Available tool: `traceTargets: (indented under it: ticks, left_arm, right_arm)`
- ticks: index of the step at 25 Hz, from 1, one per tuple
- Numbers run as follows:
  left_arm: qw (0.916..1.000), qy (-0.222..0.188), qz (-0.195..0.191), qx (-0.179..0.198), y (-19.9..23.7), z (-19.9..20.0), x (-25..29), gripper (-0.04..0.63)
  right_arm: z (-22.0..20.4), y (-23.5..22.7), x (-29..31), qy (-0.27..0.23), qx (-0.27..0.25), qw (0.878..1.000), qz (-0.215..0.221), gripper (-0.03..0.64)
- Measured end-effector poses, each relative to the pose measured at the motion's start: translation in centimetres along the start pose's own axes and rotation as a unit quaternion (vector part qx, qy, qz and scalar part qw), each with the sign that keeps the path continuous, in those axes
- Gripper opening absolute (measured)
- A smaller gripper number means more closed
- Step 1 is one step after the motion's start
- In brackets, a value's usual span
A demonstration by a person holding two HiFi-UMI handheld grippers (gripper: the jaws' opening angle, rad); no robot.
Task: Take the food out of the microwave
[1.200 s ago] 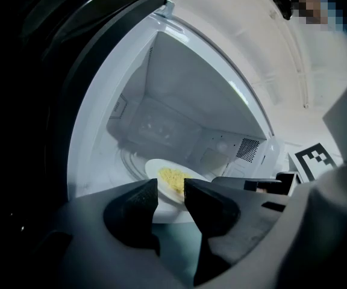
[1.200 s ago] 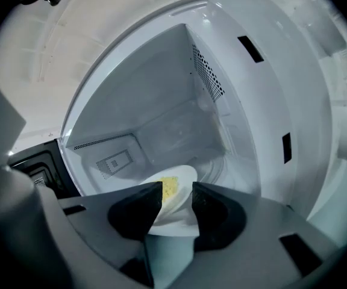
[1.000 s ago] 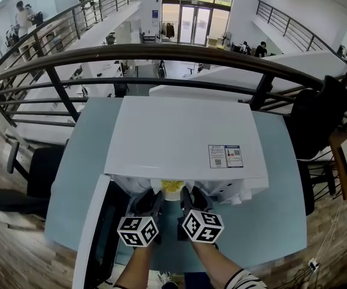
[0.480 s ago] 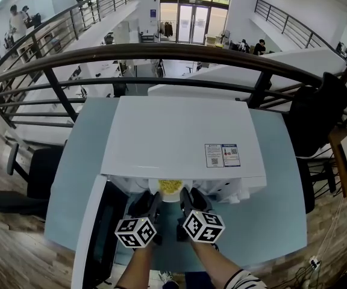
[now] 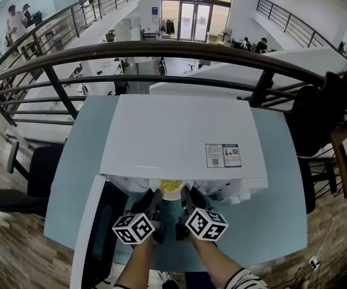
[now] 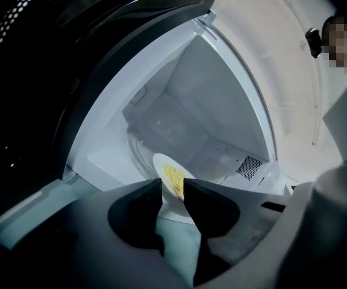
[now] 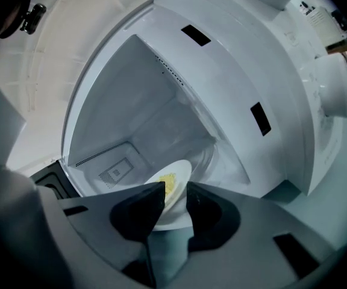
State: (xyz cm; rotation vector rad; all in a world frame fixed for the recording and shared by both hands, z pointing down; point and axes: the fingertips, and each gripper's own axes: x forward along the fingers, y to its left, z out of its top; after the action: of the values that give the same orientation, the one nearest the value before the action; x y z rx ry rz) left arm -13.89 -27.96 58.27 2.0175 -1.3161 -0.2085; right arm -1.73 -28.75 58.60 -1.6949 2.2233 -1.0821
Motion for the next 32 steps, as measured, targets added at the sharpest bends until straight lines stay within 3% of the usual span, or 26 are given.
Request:
traceTargets:
  ticks: [15,32]
  left_arm:
    - [0.9999,-0.008,-0.006,0.005,-1.7,0.0,-4.5,0.103]
    - [0.9987,0.012,-0.047,0.017,-6.6,-2.8,-11.6,0.095]
  right_arm:
    - [-0.3,2.4,-4.3,-0.02,0.002,1.0,0.009,0.094]
    - [-1.6,3.7,-14.2,-0.059,0.012,0.998,-0.014,0.087]
